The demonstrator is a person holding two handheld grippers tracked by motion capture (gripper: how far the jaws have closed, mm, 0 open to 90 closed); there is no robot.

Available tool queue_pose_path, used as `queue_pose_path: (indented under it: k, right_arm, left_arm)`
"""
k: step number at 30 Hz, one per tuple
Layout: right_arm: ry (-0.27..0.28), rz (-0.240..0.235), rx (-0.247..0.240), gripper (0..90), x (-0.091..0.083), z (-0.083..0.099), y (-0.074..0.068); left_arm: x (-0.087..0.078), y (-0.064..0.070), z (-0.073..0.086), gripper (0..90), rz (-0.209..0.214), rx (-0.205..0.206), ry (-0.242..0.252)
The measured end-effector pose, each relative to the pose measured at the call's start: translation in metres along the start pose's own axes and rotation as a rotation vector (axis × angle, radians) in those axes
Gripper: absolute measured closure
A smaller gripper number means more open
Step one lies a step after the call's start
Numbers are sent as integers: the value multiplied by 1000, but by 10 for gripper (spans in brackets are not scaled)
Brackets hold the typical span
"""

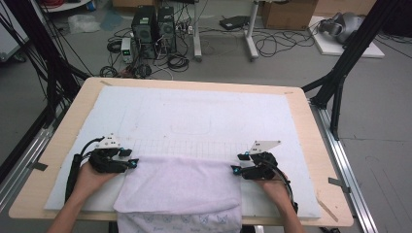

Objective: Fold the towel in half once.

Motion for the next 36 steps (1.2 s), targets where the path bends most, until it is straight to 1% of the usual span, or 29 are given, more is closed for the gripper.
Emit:
queue_pose_path:
  k: [2,4,9,12,13,14,18,19,21,22,24,27,29,31,33,36]
  right_arm:
    - [-21,1,3,456,2,1,0]
    - [-21,1,-1,472,3,2,-1]
    - [-20,-5,2,523,3,3,-2]
    - [-19,-16,-1,583,4,2,-3]
    - [-18,-15,0,597,4,2,-3]
    - [-17,-19,-1,615,4,3,-4]
    - [-18,-23,2,680,4,3,-5]
    - [-18,-20,-2,705,4,2,-6]
    - [-18,-17,-9,766,4,2,-8]
    - [-17,-23,-13,785,4,2,-8]
    - [-14,-25,-8,803,4,1,-9]
    - [-6,-39,1,825,4,1,-7]
    - [-2,-47,13,838,3,1,-6]
    - [-7,-55,9,846,2,0,-5]
    - [-11,-50,5,851,1,-2,-3]
    - [-22,-39,2,855,0,-6,2]
  left_arm:
    - [-1,1,1,475,6,-1,3]
    - [-1,1,1,479,10,10,2]
    - [-1,2,1,529,20,16,6]
    - [-2,4,1,590,24,16,12]
    - [-2,5,2,613,34,20,14]
    - [-2,6,2,647,31,21,14]
    - [-3,7,2,687,39,5,12]
    - [-3,8,2,706,44,8,11]
    - [-4,11,1,781,50,20,9]
    - [-4,13,0,797,36,34,10]
    - [-4,14,0,809,25,42,6]
    - [-5,14,-1,815,27,34,3]
    - [-4,15,-2,820,18,35,1]
    - [-4,16,-4,824,1,47,0]
    - [-3,16,-7,827,-9,54,-2]
    - [-2,14,-16,829,-32,41,16]
Point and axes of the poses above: each handheld gripper's, and its own axes: x roughly forward along the jaws, z roughly out of its underside, y roughly to its right, the point moved 2 cm from there along x, roughly forward along the jaws, and after that the axes turned 15 degrees about -z, right-handed, at the moved point
